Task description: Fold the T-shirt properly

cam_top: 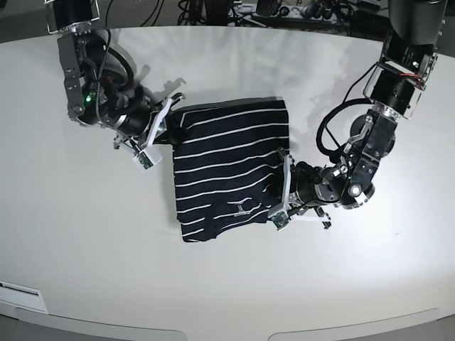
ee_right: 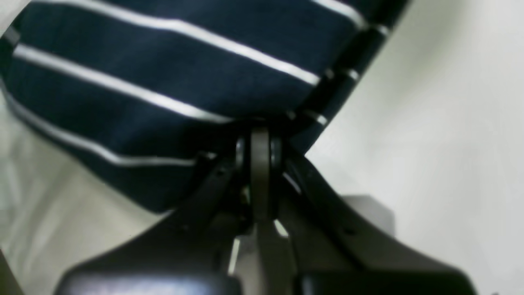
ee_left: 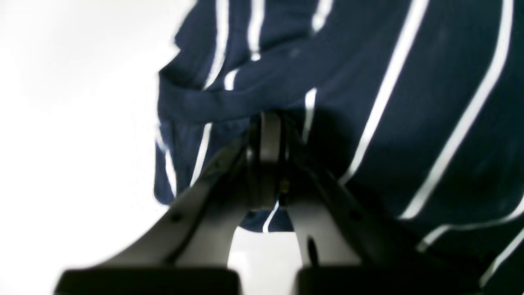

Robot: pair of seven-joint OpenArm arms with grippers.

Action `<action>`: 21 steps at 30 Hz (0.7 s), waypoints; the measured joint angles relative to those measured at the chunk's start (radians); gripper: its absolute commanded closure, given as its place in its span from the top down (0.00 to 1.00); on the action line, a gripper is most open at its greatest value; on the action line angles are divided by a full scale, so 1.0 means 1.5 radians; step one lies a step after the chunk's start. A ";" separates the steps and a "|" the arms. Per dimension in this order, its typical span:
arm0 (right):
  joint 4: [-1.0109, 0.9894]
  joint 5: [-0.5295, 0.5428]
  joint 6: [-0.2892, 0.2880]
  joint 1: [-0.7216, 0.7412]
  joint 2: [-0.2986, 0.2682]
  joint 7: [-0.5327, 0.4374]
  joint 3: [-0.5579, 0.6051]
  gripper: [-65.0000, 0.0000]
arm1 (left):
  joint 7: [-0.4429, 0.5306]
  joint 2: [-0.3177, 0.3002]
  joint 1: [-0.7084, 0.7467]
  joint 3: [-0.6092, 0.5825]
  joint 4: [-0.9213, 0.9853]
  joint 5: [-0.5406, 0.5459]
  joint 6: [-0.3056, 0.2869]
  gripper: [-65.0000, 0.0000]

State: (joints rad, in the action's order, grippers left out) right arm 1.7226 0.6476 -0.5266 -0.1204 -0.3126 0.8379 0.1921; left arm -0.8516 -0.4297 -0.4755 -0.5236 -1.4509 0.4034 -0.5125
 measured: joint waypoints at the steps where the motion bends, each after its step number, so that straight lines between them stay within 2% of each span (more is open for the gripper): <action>1: 0.003 0.000 0.000 -0.007 0.001 0.000 0.000 0.00 | -0.001 0.000 -0.005 0.000 0.000 0.000 0.004 0.00; 10: 0.043 -0.039 0.014 -0.009 0.005 -0.024 -0.013 0.00 | -0.003 0.000 -0.036 0.000 0.000 0.003 0.058 0.00; 13: 0.111 -0.043 -0.002 -0.011 0.006 -0.060 -0.050 0.00 | -0.005 0.001 -0.039 0.003 0.000 0.050 0.058 0.00; 16: 0.198 -0.008 -0.011 -0.005 0.006 -0.089 -0.115 0.00 | -0.020 0.002 -0.042 0.040 -0.001 0.141 0.024 0.00; 18: 0.233 0.051 -0.013 -0.009 0.006 -0.081 -0.170 0.00 | -0.068 0.000 -0.043 0.086 -0.005 0.245 -0.004 0.00; 19: 0.240 0.086 -0.028 -0.016 0.006 -0.073 -0.199 0.00 | -0.094 0.000 -0.043 0.116 -0.005 0.311 -0.028 0.00; 21: 0.249 0.177 -0.084 -0.035 0.006 -0.064 -0.258 0.00 | -0.148 0.001 -0.035 0.185 -0.007 0.467 -0.062 0.00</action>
State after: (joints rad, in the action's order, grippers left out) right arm 2.0960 0.9127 -0.6529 -0.1726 -0.3038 0.7414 -0.1944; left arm -1.0729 -0.4282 -0.5274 -0.2459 -1.4620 1.1034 -0.6048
